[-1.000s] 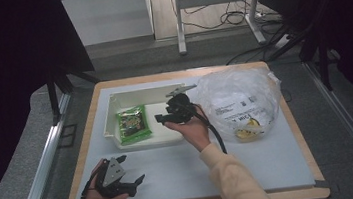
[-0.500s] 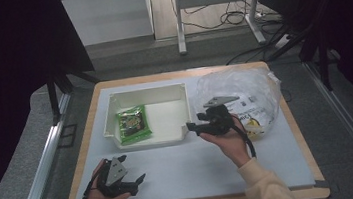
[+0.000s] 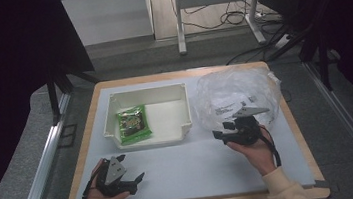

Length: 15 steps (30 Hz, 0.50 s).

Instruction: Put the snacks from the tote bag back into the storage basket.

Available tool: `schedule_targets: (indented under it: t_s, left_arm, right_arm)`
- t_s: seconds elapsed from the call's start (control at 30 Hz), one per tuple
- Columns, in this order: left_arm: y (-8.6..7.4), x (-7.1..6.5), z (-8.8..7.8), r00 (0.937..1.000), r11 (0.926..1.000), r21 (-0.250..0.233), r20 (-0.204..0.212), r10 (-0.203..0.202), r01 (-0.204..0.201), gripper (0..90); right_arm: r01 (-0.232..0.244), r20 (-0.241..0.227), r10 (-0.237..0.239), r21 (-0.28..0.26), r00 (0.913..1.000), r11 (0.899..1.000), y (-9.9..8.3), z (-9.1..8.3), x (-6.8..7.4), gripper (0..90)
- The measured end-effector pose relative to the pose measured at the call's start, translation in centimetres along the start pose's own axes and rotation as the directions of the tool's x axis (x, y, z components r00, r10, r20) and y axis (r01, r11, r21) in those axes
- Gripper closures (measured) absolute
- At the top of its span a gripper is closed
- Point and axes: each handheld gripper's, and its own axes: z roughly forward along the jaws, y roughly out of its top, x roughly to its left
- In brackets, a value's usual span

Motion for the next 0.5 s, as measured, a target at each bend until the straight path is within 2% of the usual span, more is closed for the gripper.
schedule_targets:
  t_s: [0.3, 0.5]
  left_arm:
    - [0.0, 0.2, 0.1, 1.0000, 1.0000, 0.001, 0.006, 0.000, 0.000, 11.1]
    - [0.0, 0.1, 0.2, 0.9999, 0.9999, 0.011, 0.010, 0.007, -0.007, 11.1]
  right_arm:
    - [0.008, -0.001, -0.008, 0.024, 1.0000, 1.000, -2.7, -0.3, -0.1, 42.3]
    - [0.010, 0.003, -0.010, 0.009, 0.9999, 1.000, -3.0, -0.5, -0.1, 42.3]
